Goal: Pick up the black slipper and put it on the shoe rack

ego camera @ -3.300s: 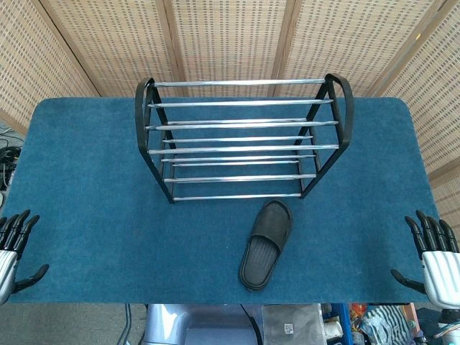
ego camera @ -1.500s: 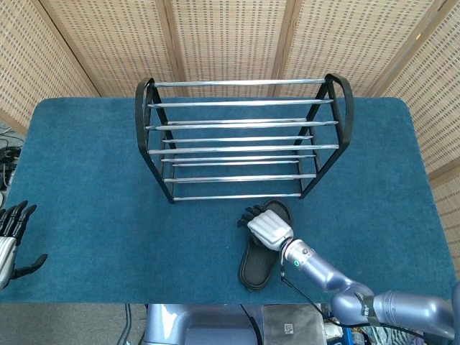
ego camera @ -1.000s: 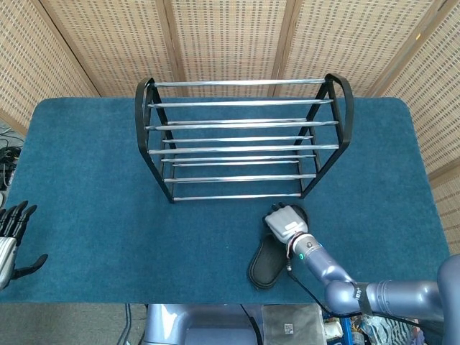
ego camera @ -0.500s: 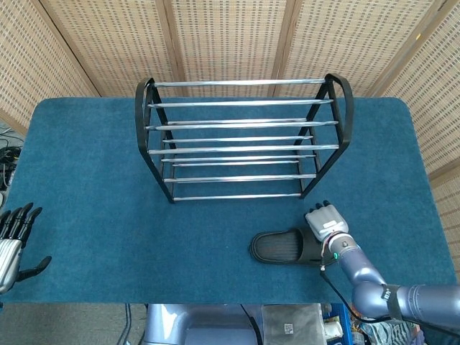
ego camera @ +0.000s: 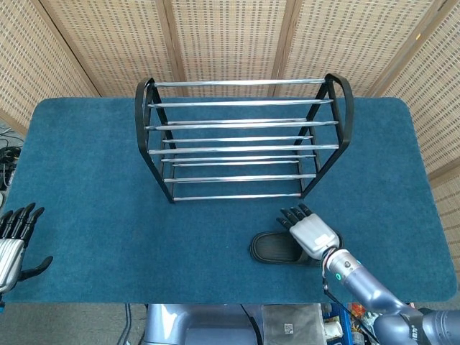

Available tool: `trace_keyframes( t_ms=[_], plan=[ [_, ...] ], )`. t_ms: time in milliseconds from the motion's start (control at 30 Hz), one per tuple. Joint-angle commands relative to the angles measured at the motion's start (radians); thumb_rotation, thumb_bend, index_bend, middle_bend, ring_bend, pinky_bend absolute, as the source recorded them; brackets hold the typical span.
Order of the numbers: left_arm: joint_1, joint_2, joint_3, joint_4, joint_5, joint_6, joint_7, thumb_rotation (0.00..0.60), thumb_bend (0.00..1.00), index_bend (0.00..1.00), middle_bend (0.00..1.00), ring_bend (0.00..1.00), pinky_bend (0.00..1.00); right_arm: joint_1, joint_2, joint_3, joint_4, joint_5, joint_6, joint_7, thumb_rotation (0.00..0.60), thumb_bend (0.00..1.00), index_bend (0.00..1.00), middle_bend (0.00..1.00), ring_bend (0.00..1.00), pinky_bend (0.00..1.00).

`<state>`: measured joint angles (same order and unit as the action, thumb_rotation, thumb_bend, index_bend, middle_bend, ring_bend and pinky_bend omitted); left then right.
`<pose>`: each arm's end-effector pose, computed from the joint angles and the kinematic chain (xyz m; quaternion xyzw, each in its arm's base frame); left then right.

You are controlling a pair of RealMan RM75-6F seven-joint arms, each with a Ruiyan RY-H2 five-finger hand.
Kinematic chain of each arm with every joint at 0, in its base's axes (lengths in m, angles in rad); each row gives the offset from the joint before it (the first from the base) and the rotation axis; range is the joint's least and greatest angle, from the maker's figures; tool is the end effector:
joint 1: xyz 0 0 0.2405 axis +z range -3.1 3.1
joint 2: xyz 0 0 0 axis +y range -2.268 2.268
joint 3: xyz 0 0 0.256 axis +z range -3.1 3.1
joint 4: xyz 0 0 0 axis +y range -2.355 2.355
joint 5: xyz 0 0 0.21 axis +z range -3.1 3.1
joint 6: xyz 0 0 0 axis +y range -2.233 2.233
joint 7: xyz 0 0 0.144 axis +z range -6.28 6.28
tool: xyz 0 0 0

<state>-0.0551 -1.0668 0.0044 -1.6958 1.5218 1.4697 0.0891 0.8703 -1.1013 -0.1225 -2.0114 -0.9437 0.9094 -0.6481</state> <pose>-0.3058 0.1592 0.1576 -0.6202 -0.3939 -0.3464 0.5833 -0.1564 -0.2706 0.0519 0.8587 -0.3087 0.1806 0.3671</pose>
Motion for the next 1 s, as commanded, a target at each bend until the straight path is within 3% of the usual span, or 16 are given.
trace_keyframes(
  t_ms=[33,600,1000],
  plan=[
    [0.000,0.002,-0.001,0.001,-0.001,0.001,-0.006,0.600,0.24,0.00,0.00,0.00,0.00,-0.039,-0.068,-0.006,0.000,-0.046,0.037,-0.001,0.600,0.00,0.00,0.00,0.00,0.00],
    [0.001,0.015,-0.002,0.011,0.000,0.006,-0.047,0.600,0.24,0.00,0.00,0.00,0.00,-0.039,-0.321,0.035,0.132,0.205,0.134,-0.140,0.600,0.00,0.00,0.00,0.00,0.00],
    [-0.001,0.014,-0.003,0.010,-0.002,0.002,-0.044,0.600,0.24,0.00,0.00,0.00,0.00,-0.073,-0.371,0.025,0.219,0.150,0.159,-0.124,0.600,0.00,0.00,0.03,0.00,0.00]
  ],
)
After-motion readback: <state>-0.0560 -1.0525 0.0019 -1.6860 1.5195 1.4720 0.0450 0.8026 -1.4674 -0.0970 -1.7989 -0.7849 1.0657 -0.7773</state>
